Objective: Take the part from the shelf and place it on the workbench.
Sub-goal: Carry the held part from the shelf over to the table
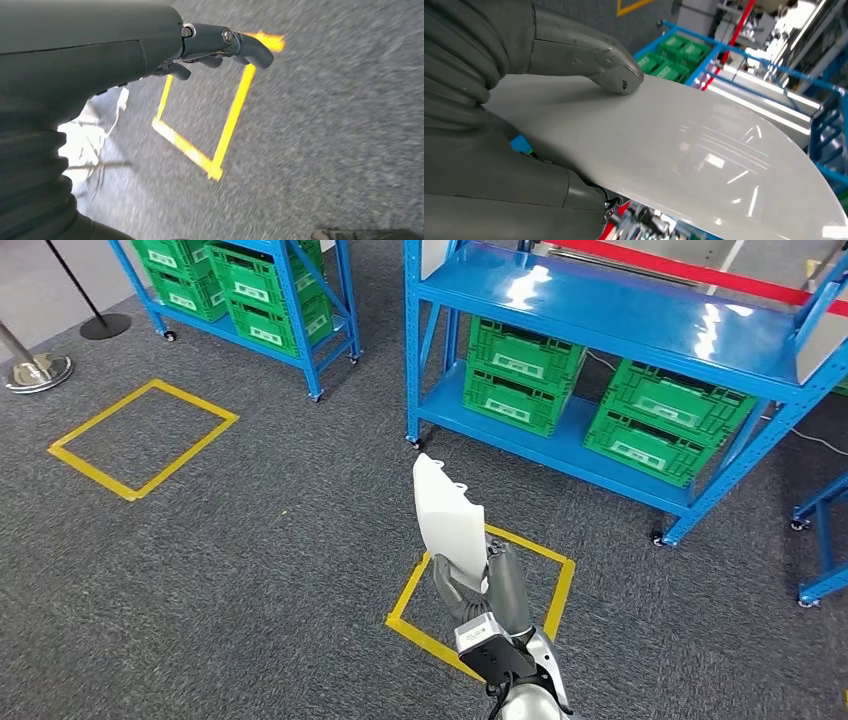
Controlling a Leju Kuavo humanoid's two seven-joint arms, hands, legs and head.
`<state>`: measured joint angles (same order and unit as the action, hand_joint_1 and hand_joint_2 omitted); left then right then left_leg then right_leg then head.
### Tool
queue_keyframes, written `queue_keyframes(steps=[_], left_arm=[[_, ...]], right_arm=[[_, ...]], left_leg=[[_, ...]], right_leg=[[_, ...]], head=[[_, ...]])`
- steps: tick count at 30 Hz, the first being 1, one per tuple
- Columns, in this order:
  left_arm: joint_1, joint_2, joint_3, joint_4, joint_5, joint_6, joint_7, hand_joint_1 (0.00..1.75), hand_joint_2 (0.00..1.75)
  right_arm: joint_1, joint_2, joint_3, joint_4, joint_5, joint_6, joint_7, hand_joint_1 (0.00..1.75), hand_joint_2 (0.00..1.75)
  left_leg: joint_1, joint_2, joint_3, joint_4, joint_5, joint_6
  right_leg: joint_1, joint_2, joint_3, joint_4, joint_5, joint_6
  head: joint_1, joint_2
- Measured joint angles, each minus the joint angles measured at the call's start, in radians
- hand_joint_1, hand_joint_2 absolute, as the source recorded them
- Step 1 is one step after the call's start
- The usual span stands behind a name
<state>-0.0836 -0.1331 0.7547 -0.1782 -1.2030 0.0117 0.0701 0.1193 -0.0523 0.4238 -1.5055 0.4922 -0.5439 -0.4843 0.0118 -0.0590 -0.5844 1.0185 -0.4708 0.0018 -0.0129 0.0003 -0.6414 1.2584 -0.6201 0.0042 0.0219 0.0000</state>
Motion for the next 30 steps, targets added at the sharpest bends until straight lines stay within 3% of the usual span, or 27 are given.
queue_keyframes(steps=[2,4,5,7,9,11,13,14,15,16,18,19,20,22,24,26,27,28,29,30], left_arm=[[0.007,-0.005,0.001,0.001,0.020,0.002,0.000,0.00,1.75],[0.011,-0.010,0.002,0.002,0.035,0.003,-0.002,0.00,1.75],[0.012,-0.011,0.003,0.002,0.035,0.001,-0.002,0.00,1.75],[0.017,-0.014,0.003,0.003,0.026,-0.003,0.003,0.00,1.75],[0.020,-0.016,0.003,0.004,0.017,-0.009,0.023,0.00,1.75],[0.019,-0.019,0.003,0.004,0.014,-0.011,0.046,0.00,1.75],[0.019,-0.021,0.003,0.005,0.019,-0.009,0.054,0.00,1.75],[0.020,-0.022,0.003,0.005,0.022,-0.006,0.053,0.00,1.75],[0.021,-0.022,0.003,0.005,0.025,-0.004,0.051,0.00,1.75],[0.022,-0.022,0.003,0.005,0.027,-0.001,0.051,0.00,1.75],[0.020,-0.022,0.003,0.004,0.027,0.003,0.057,0.00,1.75],[0.018,-0.022,0.003,0.004,0.027,0.004,0.061,0.00,1.75],[0.017,-0.022,0.003,0.004,0.026,0.005,0.066,0.00,1.75],[0.018,-0.022,0.003,0.004,0.030,0.008,0.067,0.00,1.75],[0.022,-0.023,0.005,0.005,0.039,0.014,0.054,0.00,1.75],[0.022,-0.024,0.008,0.005,0.046,0.024,0.039,0.00,1.75],[0.021,-0.025,0.009,0.005,0.048,0.027,0.036,0.00,1.75],[0.022,-0.025,0.009,0.005,0.048,0.030,0.034,0.00,1.75],[0.025,-0.026,0.009,0.005,0.049,0.033,0.034,0.00,1.75],[0.028,-0.026,0.010,0.006,0.051,0.035,0.033,0.00,1.75]], right_arm=[[-0.004,-0.004,0.006,0.007,0.011,0.016,0.004,1.75,1.75],[-0.007,-0.006,0.011,0.015,0.029,0.032,0.003,1.75,1.75],[-0.009,-0.006,0.014,0.018,0.040,0.039,0.002,1.75,1.75],[-0.014,-0.008,0.025,0.020,0.069,0.051,0.003,1.75,1.75],[-0.022,-0.008,0.037,0.020,0.088,0.069,-0.001,1.75,1.75],[-0.024,-0.007,0.046,0.021,0.081,0.105,-0.017,1.75,1.75],[-0.025,-0.005,0.057,0.025,0.072,0.136,-0.041,1.75,1.75],[-0.027,-0.003,0.065,0.027,0.073,0.146,-0.052,1.75,1.75],[-0.032,0.001,0.074,0.029,0.077,0.155,-0.062,1.75,1.75],[-0.038,0.005,0.082,0.030,0.081,0.163,-0.070,1.75,1.75],[-0.052,0.015,0.098,0.030,0.080,0.187,-0.082,1.75,1.75],[-0.059,0.019,0.104,0.031,0.074,0.202,-0.085,1.75,1.75],[-0.065,0.021,0.109,0.032,0.066,0.217,-0.087,1.75,1.75],[-0.076,0.025,0.118,0.039,0.046,0.240,-0.094,1.75,1.75],[-0.092,0.029,0.127,0.050,0.015,0.253,-0.114,1.75,1.75],[-0.103,0.029,0.133,0.063,-0.024,0.265,-0.134,1.75,1.75],[-0.104,0.029,0.135,0.071,-0.045,0.268,-0.139,1.75,1.75],[-0.104,0.028,0.135,0.080,-0.064,0.269,-0.142,1.75,1.75],[-0.104,0.026,0.135,0.089,-0.080,0.267,-0.145,1.75,1.75],[-0.104,0.025,0.135,0.097,-0.092,0.263,-0.148,1.75,1.75]], left_leg=[[0.001,-0.028,-0.006,0.009,0.001,-0.007],[0.000,-0.053,-0.017,0.017,0.003,-0.021],[0.000,-0.063,-0.022,0.017,0.006,-0.029],[0.003,-0.075,-0.032,0.014,0.013,-0.043],[0.001,-0.029,-0.050,0.043,-0.008,-0.050],[-0.002,0.033,-0.097,0.148,-0.071,-0.055],[-0.001,0.050,-0.148,0.268,-0.125,-0.059],[-0.001,0.052,-0.153,0.290,-0.127,-0.059],[-0.002,0.056,-0.137,0.269,-0.111,-0.057],[-0.003,0.064,-0.103,0.212,-0.082,-0.054],[-0.010,0.108,-0.024,0.072,-0.033,-0.042],[-0.014,0.124,-0.002,0.031,-0.022,-0.036],[-0.018,0.130,0.006,0.012,-0.019,-0.030],[-0.018,0.105,0.002,0.008,-0.012,-0.020],[-0.011,0.082,0.005,-0.002,-0.005,-0.011],[-0.007,0.060,0.007,-0.007,0.001,-0.002],[-0.007,0.047,0.004,-0.007,0.003,0.001],[-0.007,0.031,0.001,-0.005,0.004,0.003],[-0.007,0.016,-0.001,-0.003,0.004,0.003],[-0.006,0.000,-0.002,0.000,0.004,0.003]], right_leg=[[-0.006,0.031,0.060,-0.123,0.060,-0.001],[-0.008,0.063,0.095,-0.204,0.084,-0.005],[-0.007,0.068,0.096,-0.211,0.082,-0.008],[-0.004,0.045,0.094,-0.214,0.089,-0.022],[-0.004,0.022,0.095,-0.219,0.095,-0.037],[-0.001,-0.007,0.094,-0.221,0.096,-0.046],[0.003,-0.038,0.092,-0.221,0.095,-0.049],[0.005,-0.053,0.092,-0.221,0.095,-0.049],[0.006,-0.068,0.092,-0.221,0.094,-0.049],[0.007,-0.081,0.093,-0.221,0.093,-0.049],[0.011,-0.106,0.097,-0.220,0.090,-0.046],[0.013,-0.116,0.098,-0.221,0.089,-0.042],[0.015,-0.126,0.099,-0.221,0.089,-0.038],[0.017,-0.144,0.103,-0.226,0.088,-0.028],[0.014,-0.108,0.099,-0.206,0.070,-0.017],[0.010,-0.038,0.058,-0.113,0.018,-0.010],[0.009,-0.017,0.025,-0.045,-0.012,-0.009],[0.008,-0.008,-0.005,0.013,-0.031,-0.008],[0.007,-0.004,-0.022,0.043,-0.032,-0.008],[0.006,-0.001,-0.023,0.036,-0.015,-0.008]], head=[[0.000,0.000],[0.000,0.000],[-0.001,0.000],[-0.001,0.000],[-0.003,0.000],[-0.006,0.000],[-0.007,0.000],[-0.007,0.000],[-0.007,0.000],[-0.007,0.000],[-0.006,0.000],[-0.006,0.000],[-0.006,0.000],[-0.006,0.000],[-0.005,0.000],[-0.003,0.000],[-0.003,0.000],[-0.002,0.000],[-0.002,0.000],[-0.002,0.000]])
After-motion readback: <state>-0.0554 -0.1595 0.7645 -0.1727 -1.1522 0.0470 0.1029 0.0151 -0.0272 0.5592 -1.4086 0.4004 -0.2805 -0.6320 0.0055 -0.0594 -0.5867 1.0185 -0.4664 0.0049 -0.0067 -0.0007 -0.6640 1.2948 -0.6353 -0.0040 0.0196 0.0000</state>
